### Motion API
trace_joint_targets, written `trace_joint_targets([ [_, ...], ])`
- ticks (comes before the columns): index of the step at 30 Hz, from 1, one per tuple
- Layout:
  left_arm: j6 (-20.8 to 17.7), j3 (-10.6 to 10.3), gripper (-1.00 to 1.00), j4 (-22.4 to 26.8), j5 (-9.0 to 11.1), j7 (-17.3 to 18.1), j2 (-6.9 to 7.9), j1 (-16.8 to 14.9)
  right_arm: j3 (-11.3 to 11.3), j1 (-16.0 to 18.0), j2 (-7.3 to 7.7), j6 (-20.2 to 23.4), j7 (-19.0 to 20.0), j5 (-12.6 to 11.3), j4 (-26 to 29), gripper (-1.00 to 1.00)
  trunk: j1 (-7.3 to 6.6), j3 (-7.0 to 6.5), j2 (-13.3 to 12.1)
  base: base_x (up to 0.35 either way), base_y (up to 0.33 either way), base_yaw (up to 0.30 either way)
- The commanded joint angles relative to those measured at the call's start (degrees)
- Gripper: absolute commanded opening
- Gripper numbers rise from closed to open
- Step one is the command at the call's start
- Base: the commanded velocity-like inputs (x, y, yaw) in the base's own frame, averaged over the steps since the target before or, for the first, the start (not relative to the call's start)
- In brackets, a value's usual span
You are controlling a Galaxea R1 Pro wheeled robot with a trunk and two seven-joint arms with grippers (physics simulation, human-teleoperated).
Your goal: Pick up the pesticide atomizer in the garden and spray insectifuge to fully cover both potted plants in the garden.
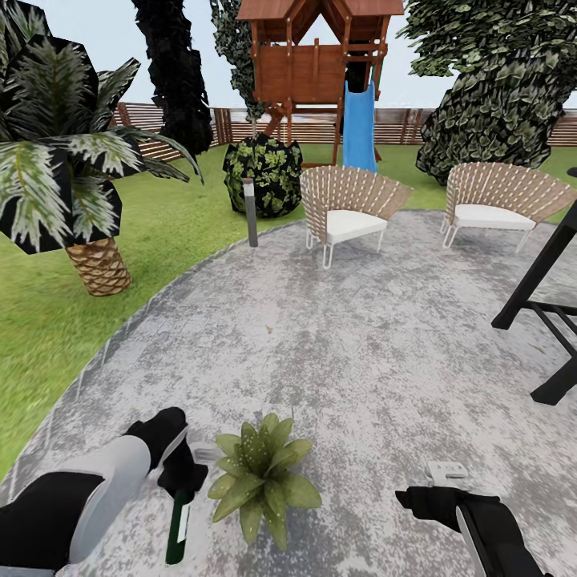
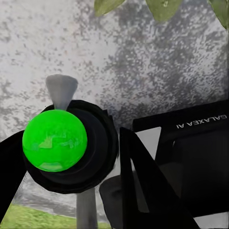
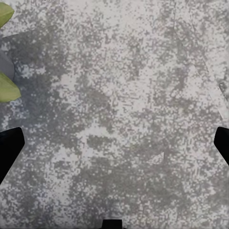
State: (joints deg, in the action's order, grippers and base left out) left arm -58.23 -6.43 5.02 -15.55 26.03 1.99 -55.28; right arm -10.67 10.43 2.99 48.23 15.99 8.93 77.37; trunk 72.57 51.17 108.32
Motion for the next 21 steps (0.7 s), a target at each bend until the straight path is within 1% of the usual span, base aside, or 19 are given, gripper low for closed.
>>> trace_joint_targets([
  [1,-0.1,-0.5,-1.0,0.1,-0.3,0.6,0.03,-0.3,0.0,0.0,-0.01,0.2,0.5,0.6,0.1,1.0,-0.01,0.05,0.0,0.0,0.0,0.0],
  [5,-0.1,-0.4,-1.0,0.1,-0.3,0.6,0.03,-1.1,0.0,0.0,-0.01,0.2,0.5,0.6,0.1,1.0,-0.01,0.05,0.0,0.0,0.108,0.0],
  [7,-0.1,-0.4,-1.0,0.1,-0.3,0.6,0.03,-1.1,0.0,0.0,-0.01,0.2,0.5,0.6,0.1,1.0,-0.01,0.05,0.0,0.0,0.183,0.0],
  [12,-0.1,-0.5,-1.0,0.2,-0.3,0.5,0.03,-0.8,0.0,0.1,-0.01,0.2,0.5,0.6,0.1,1.0,-0.01,0.05,0.0,0.0,0.036,0.0],
  [17,-0.1,-0.3,-1.0,0.3,0.0,0.5,0.04,-0.7,0.0,0.1,-0.01,0.2,0.5,0.6,0.1,1.0,-0.01,0.05,0.0,0.098,0.119,0.0],
  [21,-0.1,-0.5,-1.0,0.3,-0.1,0.5,0.04,-0.7,0.0,0.1,-0.01,0.2,0.5,0.6,0.1,1.0,-0.01,0.05,0.0,0.031,0.042,0.0],
])
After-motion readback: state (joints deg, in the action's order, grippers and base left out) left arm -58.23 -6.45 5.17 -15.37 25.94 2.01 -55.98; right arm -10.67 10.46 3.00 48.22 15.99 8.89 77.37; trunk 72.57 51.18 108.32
